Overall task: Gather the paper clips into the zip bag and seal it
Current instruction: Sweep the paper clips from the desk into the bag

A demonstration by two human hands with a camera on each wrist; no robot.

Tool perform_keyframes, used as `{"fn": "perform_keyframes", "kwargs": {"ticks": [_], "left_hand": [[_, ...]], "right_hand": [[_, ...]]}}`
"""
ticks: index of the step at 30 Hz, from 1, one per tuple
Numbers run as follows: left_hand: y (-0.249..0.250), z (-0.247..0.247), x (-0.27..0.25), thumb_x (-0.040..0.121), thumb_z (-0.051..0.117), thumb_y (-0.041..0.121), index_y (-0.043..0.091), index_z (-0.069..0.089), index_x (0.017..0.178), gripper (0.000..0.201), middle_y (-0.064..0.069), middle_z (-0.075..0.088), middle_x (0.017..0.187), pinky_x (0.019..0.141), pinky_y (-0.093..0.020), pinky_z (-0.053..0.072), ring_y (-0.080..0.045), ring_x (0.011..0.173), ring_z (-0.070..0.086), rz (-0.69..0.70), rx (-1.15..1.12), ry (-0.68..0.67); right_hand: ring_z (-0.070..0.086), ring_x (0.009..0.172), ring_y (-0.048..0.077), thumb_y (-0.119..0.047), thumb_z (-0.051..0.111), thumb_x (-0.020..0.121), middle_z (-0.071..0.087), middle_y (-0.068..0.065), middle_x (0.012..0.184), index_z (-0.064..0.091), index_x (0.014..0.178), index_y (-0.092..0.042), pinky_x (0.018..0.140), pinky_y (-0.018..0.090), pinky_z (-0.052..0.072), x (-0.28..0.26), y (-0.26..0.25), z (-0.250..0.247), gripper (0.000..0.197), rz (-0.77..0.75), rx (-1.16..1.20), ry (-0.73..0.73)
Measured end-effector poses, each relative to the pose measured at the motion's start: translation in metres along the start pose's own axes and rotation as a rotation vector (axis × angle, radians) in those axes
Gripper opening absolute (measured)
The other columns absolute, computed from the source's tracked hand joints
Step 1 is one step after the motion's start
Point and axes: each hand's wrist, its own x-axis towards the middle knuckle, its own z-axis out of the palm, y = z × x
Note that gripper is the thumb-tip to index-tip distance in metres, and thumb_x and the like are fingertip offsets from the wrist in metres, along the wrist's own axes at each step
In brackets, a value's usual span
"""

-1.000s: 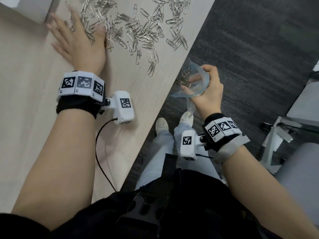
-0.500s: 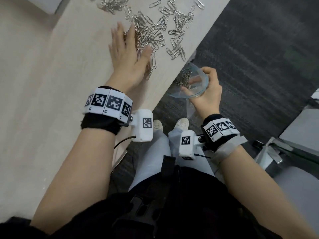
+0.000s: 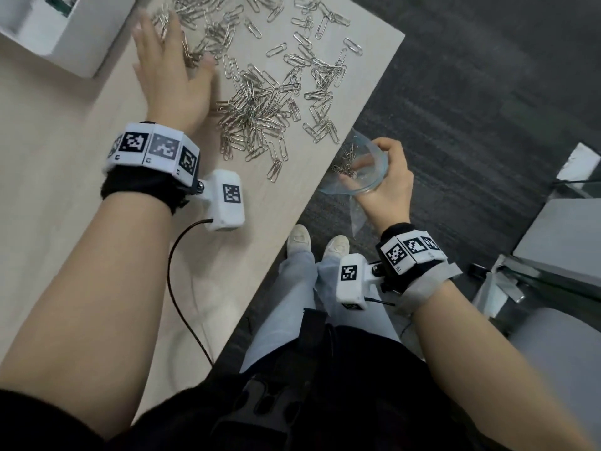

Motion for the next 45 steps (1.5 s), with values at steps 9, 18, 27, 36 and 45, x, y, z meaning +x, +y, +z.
{"fn": "perform_keyframes", "kwargs": {"ticks": [9, 18, 27, 36, 45], "left_hand": [[-0.006, 0.008, -0.011, 0.094, 0.043, 0.026, 0.011, 0.038, 0.139, 0.047, -0.012, 0.028, 0.149, 0.115, -0.027, 0.012, -0.026, 0.139, 0.02, 0.184, -0.053, -0.018], [0.007, 0.003, -0.05, 0.075, 0.066, 0.046, 0.028, 0.058, 0.121, 0.051, 0.009, 0.044, 0.133, 0.101, -0.03, 0.024, -0.023, 0.128, 0.033, 0.22, -0.092, -0.037], [0.004, 0.006, -0.065, 0.056, 0.076, 0.056, 0.033, 0.055, 0.124, 0.075, 0.004, 0.041, 0.137, 0.099, -0.038, 0.028, -0.027, 0.122, 0.032, 0.339, -0.018, -0.176], [0.009, 0.019, -0.097, 0.077, 0.064, 0.048, 0.029, 0.064, 0.112, 0.04, 0.002, 0.052, 0.125, 0.096, -0.04, 0.033, -0.027, 0.119, 0.036, 0.404, -0.051, -0.092], [0.018, 0.009, -0.09, 0.067, 0.074, 0.047, 0.038, 0.047, 0.129, 0.068, -0.001, 0.032, 0.143, 0.104, -0.043, 0.024, -0.028, 0.129, 0.025, 0.413, 0.102, -0.314]], "right_hand": [[0.067, 0.093, 0.03, -0.052, 0.074, 0.06, 0.07, 0.007, 0.098, 0.04, 0.099, -0.05, 0.084, 0.052, 0.054, -0.001, -0.004, 0.013, 0.052, 0.033, -0.012, 0.001], [0.067, 0.094, 0.03, -0.051, 0.076, 0.061, 0.069, 0.009, 0.101, 0.042, 0.107, -0.043, 0.084, 0.052, 0.055, -0.002, 0.0, 0.015, 0.057, 0.052, -0.038, -0.015], [0.067, 0.088, 0.032, -0.047, 0.078, 0.065, 0.07, -0.003, 0.09, 0.043, 0.106, -0.039, 0.08, 0.055, 0.054, -0.018, -0.001, 0.01, 0.055, -0.006, 0.006, 0.01], [0.067, 0.089, 0.033, -0.048, 0.078, 0.063, 0.07, -0.003, 0.087, 0.044, 0.104, -0.038, 0.081, 0.056, 0.054, -0.041, -0.002, 0.007, 0.055, 0.003, 0.041, 0.012], [0.066, 0.092, 0.032, -0.056, 0.077, 0.063, 0.069, 0.006, 0.096, 0.04, 0.105, -0.044, 0.083, 0.055, 0.053, -0.051, -0.001, 0.004, 0.057, 0.002, 0.029, 0.009]]}}
